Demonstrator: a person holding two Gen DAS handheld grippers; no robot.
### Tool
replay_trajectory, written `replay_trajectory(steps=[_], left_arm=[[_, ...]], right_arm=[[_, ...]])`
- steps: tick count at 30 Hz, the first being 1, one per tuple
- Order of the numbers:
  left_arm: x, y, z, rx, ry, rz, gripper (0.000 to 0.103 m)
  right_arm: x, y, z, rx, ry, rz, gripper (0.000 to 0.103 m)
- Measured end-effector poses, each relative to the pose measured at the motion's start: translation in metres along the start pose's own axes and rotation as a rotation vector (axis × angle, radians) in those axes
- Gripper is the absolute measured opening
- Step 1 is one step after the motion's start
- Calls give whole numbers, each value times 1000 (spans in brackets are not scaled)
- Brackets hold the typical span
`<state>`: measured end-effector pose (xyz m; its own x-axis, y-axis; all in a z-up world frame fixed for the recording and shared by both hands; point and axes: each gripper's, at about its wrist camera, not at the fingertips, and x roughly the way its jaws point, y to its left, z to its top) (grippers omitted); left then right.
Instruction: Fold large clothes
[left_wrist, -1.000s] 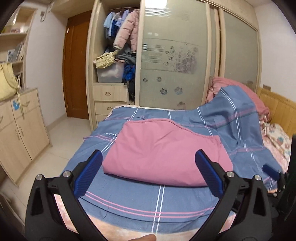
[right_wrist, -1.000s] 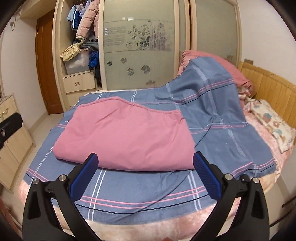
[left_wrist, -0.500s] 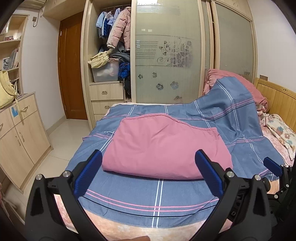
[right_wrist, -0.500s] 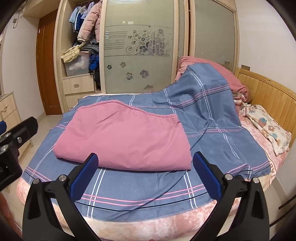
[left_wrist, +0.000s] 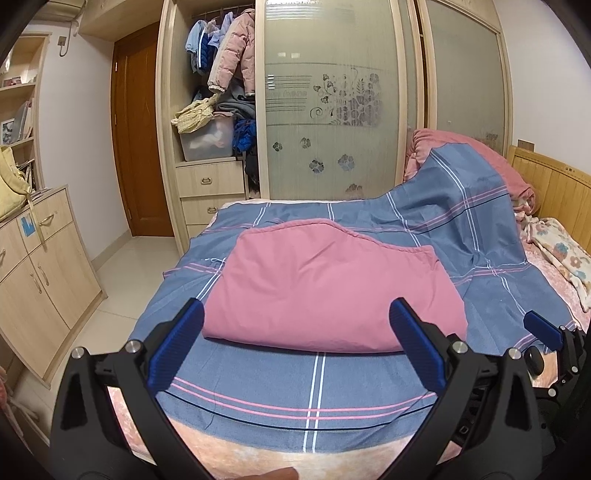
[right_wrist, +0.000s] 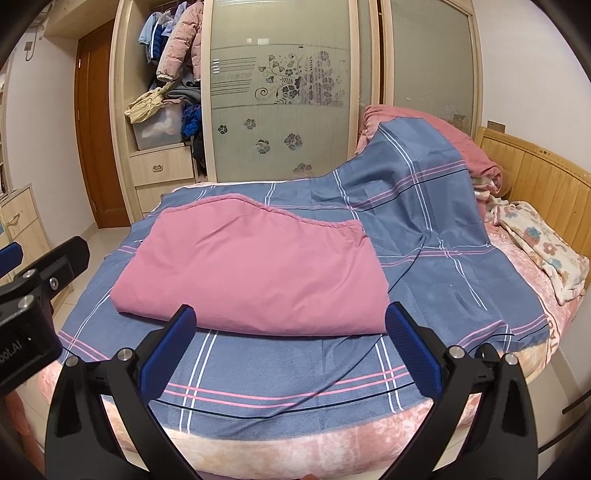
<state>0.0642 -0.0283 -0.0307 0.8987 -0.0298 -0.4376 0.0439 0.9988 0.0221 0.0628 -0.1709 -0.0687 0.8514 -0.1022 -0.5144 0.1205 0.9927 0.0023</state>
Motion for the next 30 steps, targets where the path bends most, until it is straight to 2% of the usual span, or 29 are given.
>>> replay_trajectory(steps=[30], left_arm=[[3,5,-2,-12,9,13,101]], right_arm=[[5,4,-5,-12,19,27,102]])
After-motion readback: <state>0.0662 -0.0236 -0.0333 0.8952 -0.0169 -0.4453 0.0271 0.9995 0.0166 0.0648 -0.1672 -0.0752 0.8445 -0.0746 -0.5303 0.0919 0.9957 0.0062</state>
